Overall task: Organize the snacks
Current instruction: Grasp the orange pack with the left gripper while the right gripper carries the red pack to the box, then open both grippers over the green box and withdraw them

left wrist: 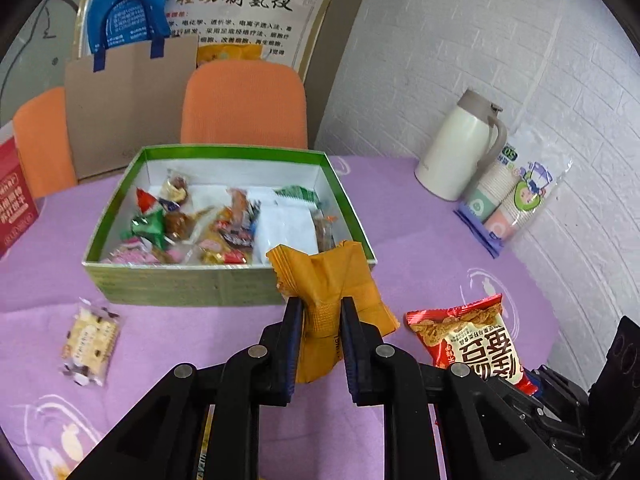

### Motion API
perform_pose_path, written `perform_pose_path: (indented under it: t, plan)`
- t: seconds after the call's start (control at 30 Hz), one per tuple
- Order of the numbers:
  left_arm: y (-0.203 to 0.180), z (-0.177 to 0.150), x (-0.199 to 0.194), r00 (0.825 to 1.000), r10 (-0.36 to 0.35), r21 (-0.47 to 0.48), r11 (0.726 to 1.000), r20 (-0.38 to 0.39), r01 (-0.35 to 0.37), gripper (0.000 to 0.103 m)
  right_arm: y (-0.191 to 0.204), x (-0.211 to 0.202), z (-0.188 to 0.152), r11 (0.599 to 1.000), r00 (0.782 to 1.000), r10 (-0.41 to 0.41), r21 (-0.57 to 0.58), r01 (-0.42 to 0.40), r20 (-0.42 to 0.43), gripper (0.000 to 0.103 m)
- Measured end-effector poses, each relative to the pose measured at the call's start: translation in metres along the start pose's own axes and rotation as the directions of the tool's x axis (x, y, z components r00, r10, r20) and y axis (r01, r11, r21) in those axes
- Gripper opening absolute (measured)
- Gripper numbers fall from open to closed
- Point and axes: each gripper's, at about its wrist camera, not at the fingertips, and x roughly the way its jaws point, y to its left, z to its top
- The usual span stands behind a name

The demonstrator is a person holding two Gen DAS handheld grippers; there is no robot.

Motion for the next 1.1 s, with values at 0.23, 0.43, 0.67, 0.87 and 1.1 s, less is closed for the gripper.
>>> perform_pose_path:
  t: [0.23, 0.43, 0.67, 0.87, 1.1]
  plan:
    - [0.033, 0.053, -0.012, 0.993, 0.093, -0.037, 0.995, 0.077, -0.091, 0.018, 0.009, 0.052, 0.054, 0.998, 1.000, 0.019, -0.054, -0.019, 0.010, 0.031]
    - [0.071, 0.078, 0.010, 0.985, 0.160, -0.094, 0.984, 0.061, -0.154, 0.018, -0.005, 0.115, 0.091, 0.999, 0.998, 0.051, 0.003, -0.051, -0.030, 0.027]
    - [0.108, 0.090, 0.053, 0.981, 0.195, -0.147, 0.970, -0.010, -0.195, 0.018, -0.009, 0.173, 0.108, 0.997, 0.993, 0.071, 0.022, -0.069, -0.093, 0.023]
    - [0.120, 0.086, 0.083, 0.978, 0.202, -0.134, 0.969, -0.047, -0.207, 0.019, -0.009, 0.179, 0.095, 0.998, 0.991, -0.029, -0.061, 0.021, -0.132, 0.026]
    - [0.128, 0.080, 0.075, 0.976, 0.216, -0.187, 0.959, 0.006, -0.211, 0.091, -0.005, 0.151, 0.082, 0.999, 0.993, -0.003, -0.048, -0.002, -0.118, 0.059]
